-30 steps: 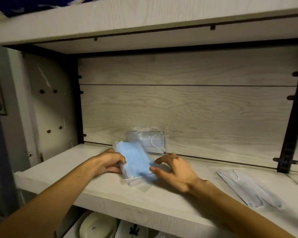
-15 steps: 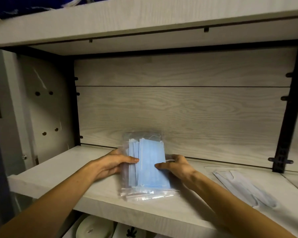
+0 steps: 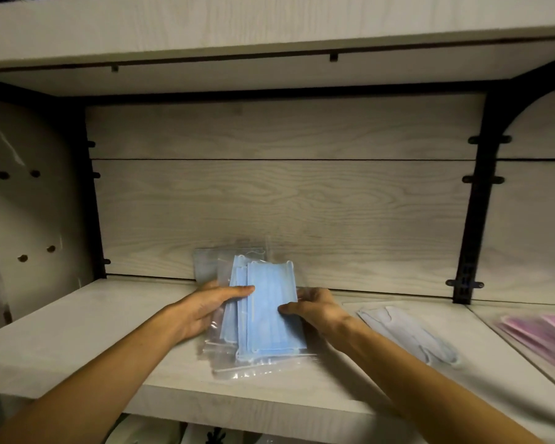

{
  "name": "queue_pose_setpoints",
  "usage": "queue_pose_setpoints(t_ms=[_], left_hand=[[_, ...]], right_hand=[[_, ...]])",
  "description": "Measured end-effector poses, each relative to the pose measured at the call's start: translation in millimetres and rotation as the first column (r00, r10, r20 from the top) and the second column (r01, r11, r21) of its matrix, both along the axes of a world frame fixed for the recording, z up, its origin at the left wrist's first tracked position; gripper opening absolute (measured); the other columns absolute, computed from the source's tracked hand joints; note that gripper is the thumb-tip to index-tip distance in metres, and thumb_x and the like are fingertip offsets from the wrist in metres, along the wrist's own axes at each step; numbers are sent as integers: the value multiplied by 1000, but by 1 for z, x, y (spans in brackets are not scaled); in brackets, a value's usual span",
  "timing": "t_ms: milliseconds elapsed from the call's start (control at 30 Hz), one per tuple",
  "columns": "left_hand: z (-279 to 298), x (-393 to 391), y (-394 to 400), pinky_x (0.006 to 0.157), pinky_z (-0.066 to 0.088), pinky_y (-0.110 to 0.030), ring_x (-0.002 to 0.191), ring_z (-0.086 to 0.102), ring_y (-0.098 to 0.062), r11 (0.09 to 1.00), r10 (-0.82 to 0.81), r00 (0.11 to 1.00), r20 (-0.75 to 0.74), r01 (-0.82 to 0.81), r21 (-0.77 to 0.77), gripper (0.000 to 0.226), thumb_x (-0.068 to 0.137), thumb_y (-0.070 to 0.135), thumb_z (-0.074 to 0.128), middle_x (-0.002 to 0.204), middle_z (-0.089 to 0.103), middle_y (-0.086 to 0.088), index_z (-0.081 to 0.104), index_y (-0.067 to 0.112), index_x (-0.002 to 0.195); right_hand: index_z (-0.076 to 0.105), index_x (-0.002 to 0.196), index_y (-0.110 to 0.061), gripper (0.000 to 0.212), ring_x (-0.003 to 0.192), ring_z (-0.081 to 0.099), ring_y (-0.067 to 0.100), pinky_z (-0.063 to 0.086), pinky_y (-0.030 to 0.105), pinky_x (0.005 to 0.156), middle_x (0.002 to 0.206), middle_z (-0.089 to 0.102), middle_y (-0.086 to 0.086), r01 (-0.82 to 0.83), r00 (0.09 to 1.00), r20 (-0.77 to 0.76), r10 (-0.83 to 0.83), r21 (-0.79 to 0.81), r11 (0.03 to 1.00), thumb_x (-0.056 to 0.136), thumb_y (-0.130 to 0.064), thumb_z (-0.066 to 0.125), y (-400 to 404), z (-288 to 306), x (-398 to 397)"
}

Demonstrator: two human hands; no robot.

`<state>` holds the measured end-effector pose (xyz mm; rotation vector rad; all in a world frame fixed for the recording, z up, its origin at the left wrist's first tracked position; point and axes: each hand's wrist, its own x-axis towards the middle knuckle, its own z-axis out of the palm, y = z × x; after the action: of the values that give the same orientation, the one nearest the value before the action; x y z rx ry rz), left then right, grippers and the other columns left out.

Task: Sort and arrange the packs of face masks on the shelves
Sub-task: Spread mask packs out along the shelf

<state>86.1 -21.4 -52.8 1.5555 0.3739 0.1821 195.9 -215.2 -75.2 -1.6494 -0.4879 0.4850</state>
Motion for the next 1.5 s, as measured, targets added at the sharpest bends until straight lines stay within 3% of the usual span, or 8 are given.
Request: queue_pose_setpoints(t_ms=[333,467,767,1000,1167,1267,1367,1500], left_hand=[[-1,17,-21,77,60,-42,92,73,-36,982,96,990,-101,-77,172,36,77,6,78,98,76,-18,66,5,111],[1,27,-34,60,48,-30,77,59,-21,965,143,983,-116,-112,239,47,70,20,83,87,63,-8,56,8,107],[3,53,-75,42,29,-19,57,40,-15,942,107,983,-150,-51,333,40,80,15,76,71,45,-3,49,7,108],[-2,58,-87,44,29,-24,53,39,-15,899,97,977,-188,-5,439,38,80,21,78,66,44,-3,49,7,99],[-1,54,-81,50,37,-26,65,50,-17,889,133,973,-189,-32,458,52,77,25,81,82,54,-7,48,6,113],[3,50,-77,52,43,-24,71,58,-19,897,129,975,-180,-38,440,67,71,25,85,87,59,-8,49,4,123],[4,50,-71,59,46,-26,77,61,-21,903,111,974,-198,-15,429,77,66,26,86,95,62,-9,50,3,130],[6,47,-74,67,53,-30,83,65,-23,907,115,975,-188,-25,421,59,77,17,82,103,65,-12,48,3,123]], right_hand=[[67,77,-12,26,64,56,14,49,34,64,67,62,-4,157,908,415,-61,-202,967,83,-35,76,-33,-1,6],[65,124,-21,43,113,60,21,47,32,87,122,66,-2,470,677,735,-30,-402,786,90,-47,64,-80,4,12],[59,126,-22,76,117,57,24,48,35,93,127,61,0,470,796,600,76,-693,547,70,-72,67,-149,12,26],[78,87,-12,42,80,68,26,54,35,67,84,75,7,466,755,656,11,-548,695,76,-49,62,-166,14,31],[63,66,-2,33,58,59,22,46,26,56,68,62,13,374,901,313,-299,-214,902,91,-22,58,-176,28,44],[53,88,1,16,71,56,21,49,27,60,82,57,13,135,988,-90,-122,166,977,93,-13,50,-186,33,33],[61,105,4,52,75,60,25,54,28,59,88,65,16,31,957,-282,68,333,943,99,-43,37,-184,24,27],[66,110,3,89,82,65,31,53,36,74,97,71,21,117,917,-398,-13,238,964,90,-77,33,-175,24,24]])
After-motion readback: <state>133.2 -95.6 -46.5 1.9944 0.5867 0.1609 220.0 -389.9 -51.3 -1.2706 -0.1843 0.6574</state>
